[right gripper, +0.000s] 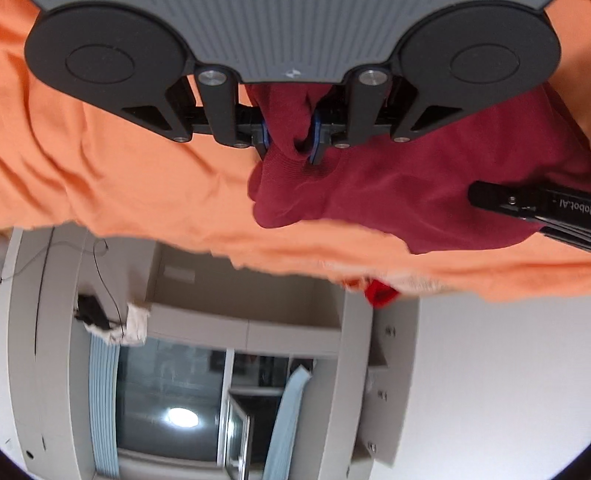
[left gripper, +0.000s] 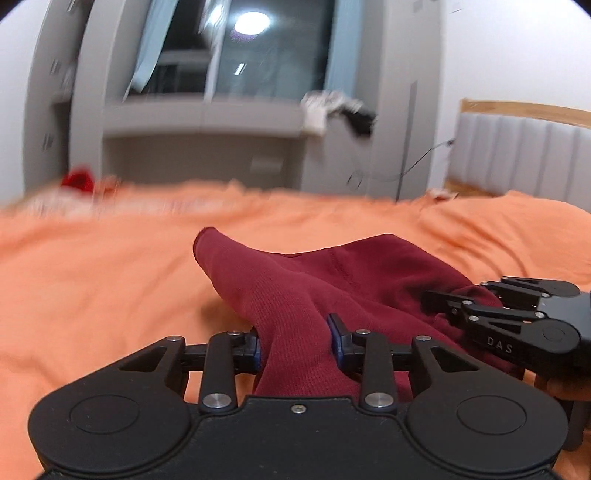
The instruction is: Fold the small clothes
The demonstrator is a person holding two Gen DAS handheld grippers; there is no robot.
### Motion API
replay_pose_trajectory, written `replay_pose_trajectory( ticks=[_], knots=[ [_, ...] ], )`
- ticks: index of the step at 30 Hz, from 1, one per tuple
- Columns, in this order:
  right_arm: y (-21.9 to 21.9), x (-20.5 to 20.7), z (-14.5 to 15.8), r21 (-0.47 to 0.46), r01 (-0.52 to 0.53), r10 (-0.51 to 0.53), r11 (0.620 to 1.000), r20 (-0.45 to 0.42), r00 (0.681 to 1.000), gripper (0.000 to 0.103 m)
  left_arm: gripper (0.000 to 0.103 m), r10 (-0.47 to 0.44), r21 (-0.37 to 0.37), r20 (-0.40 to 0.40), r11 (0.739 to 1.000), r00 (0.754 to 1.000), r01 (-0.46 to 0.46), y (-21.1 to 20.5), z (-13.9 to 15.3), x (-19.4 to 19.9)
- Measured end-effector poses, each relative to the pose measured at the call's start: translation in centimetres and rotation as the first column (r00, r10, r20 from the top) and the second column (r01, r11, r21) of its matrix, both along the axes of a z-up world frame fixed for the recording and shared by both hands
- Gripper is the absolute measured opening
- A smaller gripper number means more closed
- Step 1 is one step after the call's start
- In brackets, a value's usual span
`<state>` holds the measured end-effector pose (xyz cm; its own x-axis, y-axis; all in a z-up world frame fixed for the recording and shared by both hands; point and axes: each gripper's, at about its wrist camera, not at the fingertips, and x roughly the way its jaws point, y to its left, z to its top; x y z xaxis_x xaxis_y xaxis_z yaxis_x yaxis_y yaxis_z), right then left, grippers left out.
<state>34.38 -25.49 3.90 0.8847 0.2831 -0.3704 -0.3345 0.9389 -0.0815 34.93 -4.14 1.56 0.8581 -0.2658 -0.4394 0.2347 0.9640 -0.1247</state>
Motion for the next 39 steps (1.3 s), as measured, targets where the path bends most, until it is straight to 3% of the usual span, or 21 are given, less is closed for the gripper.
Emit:
replay_pose_trajectory(
  ticks=[3, 13, 16, 18, 20, 27, 33, 39],
  knots=[
    [-1.0, 0.5, -0.4, 0.055, 0.019, -0.017, 0.998, -0.045, 0.999, 0.031, 0.039, 0.032, -0.030, -0.077, 0.999, 0.997, -0.034, 1.0, -1.1, 0.5],
    [-2.2, 0.4, -0.6, 0.080, 0.062, -0.057, 0.995, -0.061, 0.996, 0.053, 0.051, 0.075, 0.002, -0.081, 0.997, 0.994, -0.075, 0.9, -1.3, -0.1],
    [-2.6, 0.2, -0.6, 0.095, 0.078, -0.073, 0.992, -0.060, 0.996, 0.064, 0.063, 0.097, 0.004, -0.081, 0.995, 0.992, -0.097, 0.7, -1.3, 0.0],
    [-2.9, 0.1, -0.4, 0.103, 0.086, -0.081, 0.991, -0.054, 0.995, 0.072, 0.075, 0.119, 0.004, -0.085, 0.993, 0.989, -0.119, 0.7, -1.2, -0.1],
    [-3.0, 0.0, -0.3, 0.108, 0.090, -0.085, 0.990, -0.048, 0.995, 0.074, 0.082, 0.142, -0.004, -0.092, 0.990, 0.986, -0.143, 1.0, -1.1, -0.2],
    [-2.9, -0.7, 0.2, 0.103, 0.090, -0.090, 0.991, -0.006, 0.996, 0.088, 0.097, 0.183, -0.027, -0.094, 0.982, 0.979, -0.186, 1.4, -0.7, -0.8],
    [-3.2, -1.4, 0.8, 0.121, 0.093, -0.096, 0.988, 0.021, 0.995, 0.099, 0.102, 0.195, -0.038, -0.080, 0.979, 0.977, -0.199, 1.5, -0.2, -1.5],
    [-3.7, -2.3, 1.5, 0.142, 0.095, -0.103, 0.985, 0.051, 0.993, 0.103, 0.102, 0.206, -0.046, -0.071, 0.977, 0.976, -0.209, 1.6, 0.2, -2.0]
  ],
)
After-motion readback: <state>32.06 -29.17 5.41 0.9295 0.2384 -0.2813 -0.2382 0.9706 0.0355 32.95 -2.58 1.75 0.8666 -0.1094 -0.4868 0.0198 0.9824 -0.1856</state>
